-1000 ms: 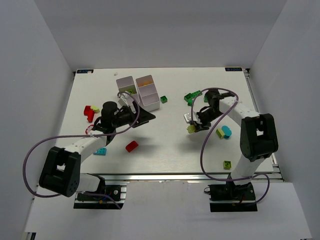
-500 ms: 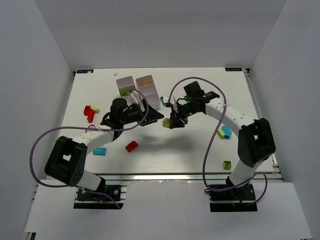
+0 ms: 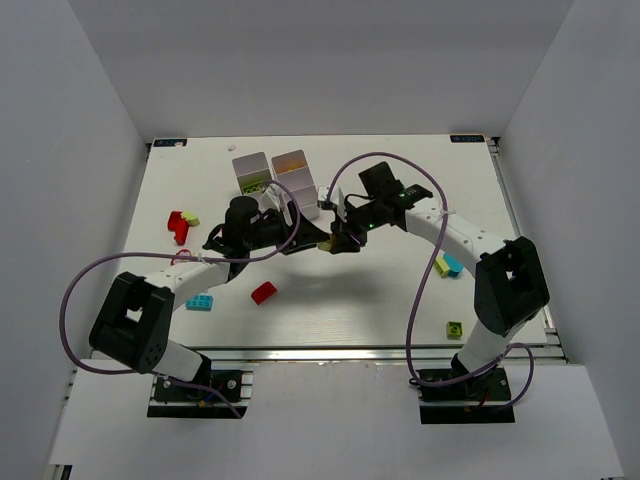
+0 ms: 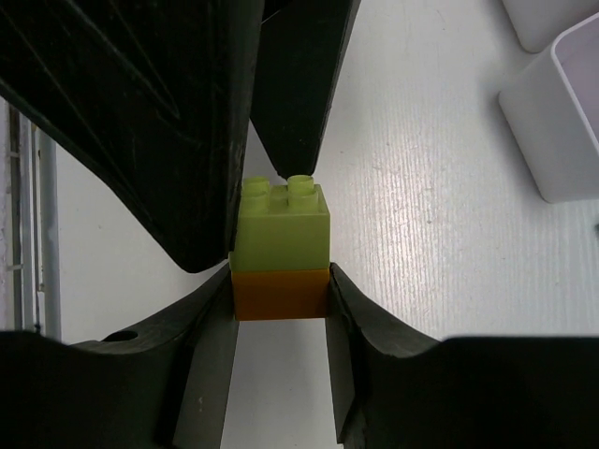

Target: Sort the legos into containers by color

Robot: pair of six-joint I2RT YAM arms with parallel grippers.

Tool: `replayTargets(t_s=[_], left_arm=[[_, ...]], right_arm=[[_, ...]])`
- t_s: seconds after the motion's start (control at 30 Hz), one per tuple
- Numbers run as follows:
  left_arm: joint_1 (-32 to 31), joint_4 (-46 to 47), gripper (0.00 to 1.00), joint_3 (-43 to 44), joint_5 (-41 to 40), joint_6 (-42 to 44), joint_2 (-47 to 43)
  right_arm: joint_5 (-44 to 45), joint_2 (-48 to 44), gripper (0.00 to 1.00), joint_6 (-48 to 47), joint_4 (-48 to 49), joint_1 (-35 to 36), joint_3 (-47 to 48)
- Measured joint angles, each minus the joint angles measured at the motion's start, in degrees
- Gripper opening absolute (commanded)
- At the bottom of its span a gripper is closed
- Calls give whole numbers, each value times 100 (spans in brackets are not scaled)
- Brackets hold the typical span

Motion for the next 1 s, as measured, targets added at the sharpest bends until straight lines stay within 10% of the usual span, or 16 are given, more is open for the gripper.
replayTargets(t_s=[0.4, 0.67, 1.0], left_arm=[[-66, -72, 45, 39, 22, 13, 188], [-63, -118, 3, 149, 68, -9, 245], [28, -702, 0, 197, -17, 271, 63]], right_arm=[[232, -33, 0, 70, 175, 114, -22], [463, -234, 0, 35, 380, 144, -216], [584, -509, 0, -15, 1078, 232, -780]])
